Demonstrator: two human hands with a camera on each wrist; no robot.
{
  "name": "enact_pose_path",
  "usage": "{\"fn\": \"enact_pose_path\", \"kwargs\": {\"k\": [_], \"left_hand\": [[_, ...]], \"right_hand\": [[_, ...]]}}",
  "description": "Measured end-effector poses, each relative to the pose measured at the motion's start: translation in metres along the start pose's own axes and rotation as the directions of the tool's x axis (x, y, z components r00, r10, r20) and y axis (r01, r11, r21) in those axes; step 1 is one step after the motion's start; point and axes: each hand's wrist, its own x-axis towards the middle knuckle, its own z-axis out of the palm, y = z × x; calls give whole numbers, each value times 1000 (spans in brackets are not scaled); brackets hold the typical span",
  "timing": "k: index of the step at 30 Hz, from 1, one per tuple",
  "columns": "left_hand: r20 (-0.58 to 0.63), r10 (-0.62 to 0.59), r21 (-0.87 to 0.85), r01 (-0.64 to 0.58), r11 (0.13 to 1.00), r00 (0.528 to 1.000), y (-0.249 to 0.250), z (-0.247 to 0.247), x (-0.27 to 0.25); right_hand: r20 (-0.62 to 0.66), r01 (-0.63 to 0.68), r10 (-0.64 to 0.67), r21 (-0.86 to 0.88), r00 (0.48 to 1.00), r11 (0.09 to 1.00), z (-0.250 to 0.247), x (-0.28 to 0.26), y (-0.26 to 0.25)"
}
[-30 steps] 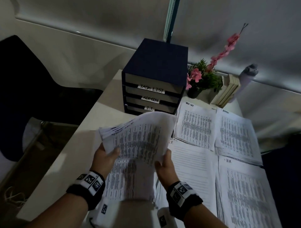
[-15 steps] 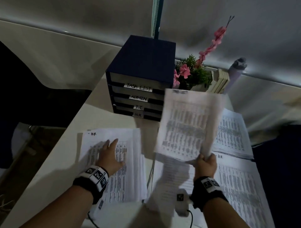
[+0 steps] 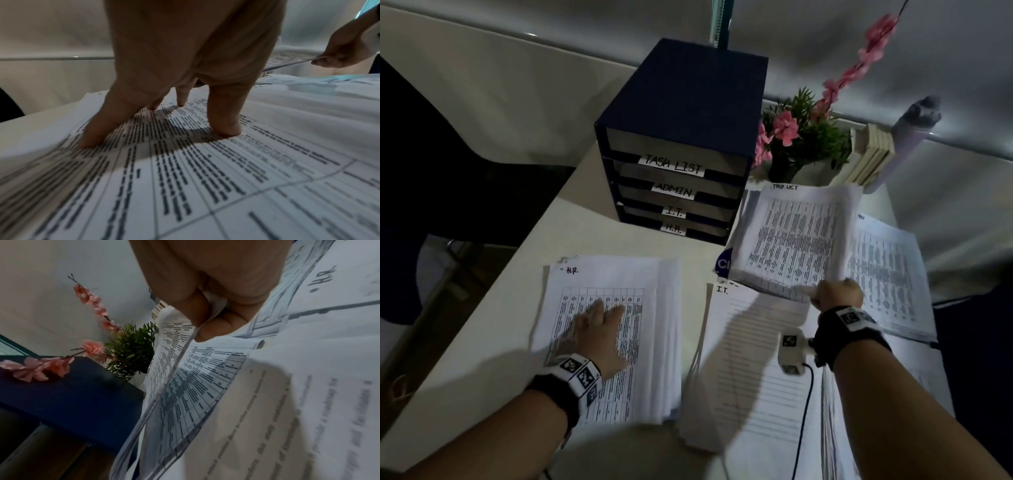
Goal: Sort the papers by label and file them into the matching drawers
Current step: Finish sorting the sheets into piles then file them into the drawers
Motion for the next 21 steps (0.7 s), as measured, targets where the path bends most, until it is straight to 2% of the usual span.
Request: {"fn": "enact_pose_path", "kwargs": {"k": [2,4,6,7,9,11,13,15,16,18,21], "left_hand": [[2,-7,-7,7,1000,1000,0,2,1],[8,-7,-41,7,999,1000,-3,5,5],[0,1,-57,-1,998,1000,-11,6,10],[-17,2,-68,-3,998,1000,-16,6,12],[-90,-58,-143,45,989,994,-25,2,14],[-150,-237,-253,195,948,960,-36,-1,12],[-151,-424,-364,349,864,893,-50,-3,10],[-150,-505,-432,403,807,850,-64,-4,10],[-148,-516,-438,412,799,844,-70,-4,10],[-144,-493,-417,399,817,858,-72,-4,8],[-170,-416,-392,326,861,893,-67,0,3]], "right_hand": [[-53,-15,11,-83,999,996,5,3,-4],[-188,-31,-11,-221,982,975,9,-4,-6],[-270,2,-100,-341,958,940,16,-20,-7],[-256,78,-177,-354,950,932,23,-29,-6],[-102,289,-333,-302,938,908,44,-55,0],[141,442,-419,-286,897,850,71,-89,11],[359,486,-378,-287,853,826,98,-119,27],[525,534,-315,-340,791,774,118,-145,39],[576,564,-287,-384,765,731,126,-156,45],[619,557,-229,-408,751,723,135,-174,53],[598,508,-203,-399,775,764,142,-183,59]]}}
